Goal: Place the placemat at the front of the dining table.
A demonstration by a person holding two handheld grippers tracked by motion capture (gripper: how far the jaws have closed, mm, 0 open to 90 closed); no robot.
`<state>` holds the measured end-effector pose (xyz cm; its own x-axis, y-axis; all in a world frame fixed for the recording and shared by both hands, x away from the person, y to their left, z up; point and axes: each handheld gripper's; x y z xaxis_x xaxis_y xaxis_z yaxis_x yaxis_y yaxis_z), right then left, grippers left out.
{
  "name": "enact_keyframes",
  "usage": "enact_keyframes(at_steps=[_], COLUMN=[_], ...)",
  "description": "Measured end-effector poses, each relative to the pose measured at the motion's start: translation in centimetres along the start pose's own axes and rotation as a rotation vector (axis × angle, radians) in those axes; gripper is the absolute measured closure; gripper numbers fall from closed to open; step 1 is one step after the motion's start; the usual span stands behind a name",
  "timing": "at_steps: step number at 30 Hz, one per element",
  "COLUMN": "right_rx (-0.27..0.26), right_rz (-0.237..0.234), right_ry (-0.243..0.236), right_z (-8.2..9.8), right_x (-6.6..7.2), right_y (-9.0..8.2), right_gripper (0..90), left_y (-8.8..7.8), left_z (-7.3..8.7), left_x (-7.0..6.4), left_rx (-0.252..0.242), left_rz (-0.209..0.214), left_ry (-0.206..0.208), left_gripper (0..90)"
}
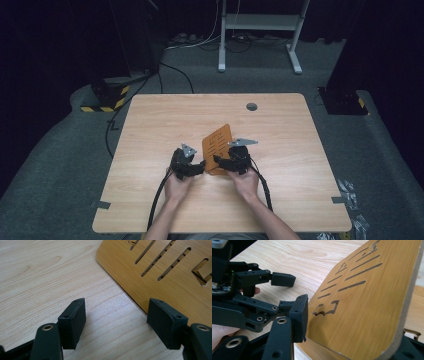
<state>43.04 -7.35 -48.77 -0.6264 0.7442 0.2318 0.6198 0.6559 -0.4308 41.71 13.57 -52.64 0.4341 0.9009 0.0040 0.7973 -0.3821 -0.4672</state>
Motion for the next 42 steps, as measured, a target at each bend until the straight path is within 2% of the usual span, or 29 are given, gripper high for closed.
enact_keyframes(at_steps=[5, 8, 19, 24, 28, 32, 37, 38, 42], right_rx=[-0.001, -0.004, -0.019, -0.019, -0.019, -0.027, -0.021, -0.019, -0.011], right_rz=[-0.008, -0.014, -0.032, -0.054, -0.062, -0.069, -0.1, -0.122, -0.138], right_ry=[0.001, -0.003, -0.013, -0.007, -0.001, 0.002, 0.024, 0.03, 0.028], right_z=[0.0, 0.0, -0.1, -0.1, -0.2, -0.3, -0.6, -0.8, -1.2], right_x=[-0.1, -0.1, -0.2, -0.2, -0.2, -0.3, -0.5, -0.6, -0.3], right_y=[-0.1, 0.0, -0.2, -0.3, -0.3, -0.4, -0.5, -0.5, -0.5], right_gripper=[60.8, 63.8, 69.0, 71.3, 72.5, 74.1, 77.3, 79.6, 81.6], left_y=[-0.1, -0.2, -0.3, -0.4, -0.4, -0.5, -0.6, -0.6, -0.8], left_z=[0.1, 0.1, 0.1, 0.2, 0.1, 0.2, 0.2, 0.2, 0.2], left_x=[0.0, 0.0, 0.1, 0.2, 0.3, 0.3, 0.3, 0.4, 0.5], left_rx=[-0.002, -0.005, -0.013, -0.02, -0.022, -0.026, -0.035, -0.044, -0.06], left_rz=[-0.008, -0.014, -0.017, -0.026, -0.026, -0.029, -0.031, -0.032, -0.034], left_ry=[0.017, 0.008, 0.015, -0.012, 0.004, 0.002, 0.0, -0.003, -0.027], left_gripper=[31.7, 32.3, 31.9, 31.7, 31.4, 30.8, 30.7, 31.4, 31.6])
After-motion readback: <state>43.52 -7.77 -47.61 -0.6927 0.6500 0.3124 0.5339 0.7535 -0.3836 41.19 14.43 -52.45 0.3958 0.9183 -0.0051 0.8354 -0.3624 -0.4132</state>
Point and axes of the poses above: each handheld gripper's, and its own axes: y roughly forward along the jaws, z roughly out of its underside, x roughly to its left, and after that the axes turned 13 degrees about -x, right-handed
